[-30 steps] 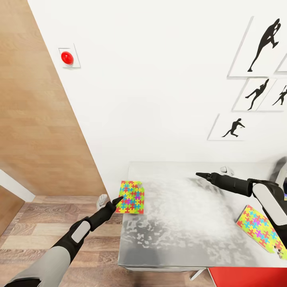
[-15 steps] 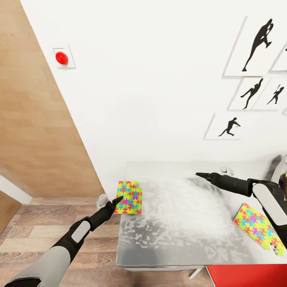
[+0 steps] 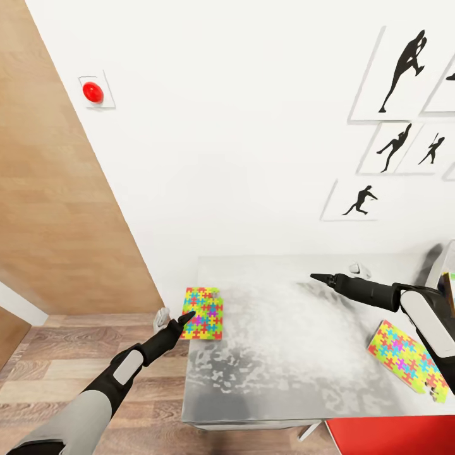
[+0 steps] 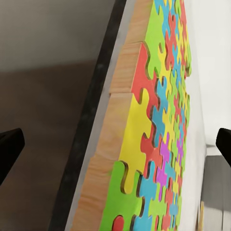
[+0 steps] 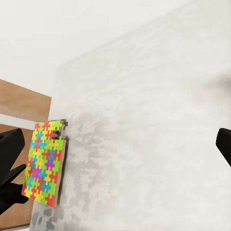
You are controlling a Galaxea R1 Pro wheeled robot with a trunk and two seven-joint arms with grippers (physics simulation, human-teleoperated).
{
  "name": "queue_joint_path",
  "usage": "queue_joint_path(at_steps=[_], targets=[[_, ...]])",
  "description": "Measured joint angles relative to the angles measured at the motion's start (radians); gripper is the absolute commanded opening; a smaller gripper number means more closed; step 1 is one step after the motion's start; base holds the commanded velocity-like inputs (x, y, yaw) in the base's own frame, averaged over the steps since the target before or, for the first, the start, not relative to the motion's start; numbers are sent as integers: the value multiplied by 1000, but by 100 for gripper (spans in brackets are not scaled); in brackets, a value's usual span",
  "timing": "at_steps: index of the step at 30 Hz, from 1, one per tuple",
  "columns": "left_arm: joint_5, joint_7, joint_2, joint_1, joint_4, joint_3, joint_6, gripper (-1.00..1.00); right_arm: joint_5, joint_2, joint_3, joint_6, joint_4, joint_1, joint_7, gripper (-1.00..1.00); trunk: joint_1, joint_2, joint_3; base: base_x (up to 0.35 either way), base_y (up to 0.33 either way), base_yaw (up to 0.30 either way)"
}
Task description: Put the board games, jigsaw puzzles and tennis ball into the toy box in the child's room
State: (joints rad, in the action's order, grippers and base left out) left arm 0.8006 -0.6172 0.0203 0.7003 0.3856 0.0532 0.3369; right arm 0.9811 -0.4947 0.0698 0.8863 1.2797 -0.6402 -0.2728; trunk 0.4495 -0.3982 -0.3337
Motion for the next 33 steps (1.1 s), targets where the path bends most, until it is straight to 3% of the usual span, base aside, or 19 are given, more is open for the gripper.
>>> queue_joint_path(at_steps=[1,27,32,33], targets=[[0,0,0,0,0,0,0,-100,0,0,0,0,0,0,0,100,0,0,0,0,0,-5],[-1,-6,-6,0,2,2,4,-100,1,0,0,0,0,0,-1,100,0,0,0,0,0,-1],[-11,-40,-6,1,14,1,8,-100,2,0,0,0,0,0,0,100,0,0,0,0,0,0],[-13,-90,-6,3,18,5,9,-100,2,0,0,0,0,0,0,100,0,0,0,0,0,0]])
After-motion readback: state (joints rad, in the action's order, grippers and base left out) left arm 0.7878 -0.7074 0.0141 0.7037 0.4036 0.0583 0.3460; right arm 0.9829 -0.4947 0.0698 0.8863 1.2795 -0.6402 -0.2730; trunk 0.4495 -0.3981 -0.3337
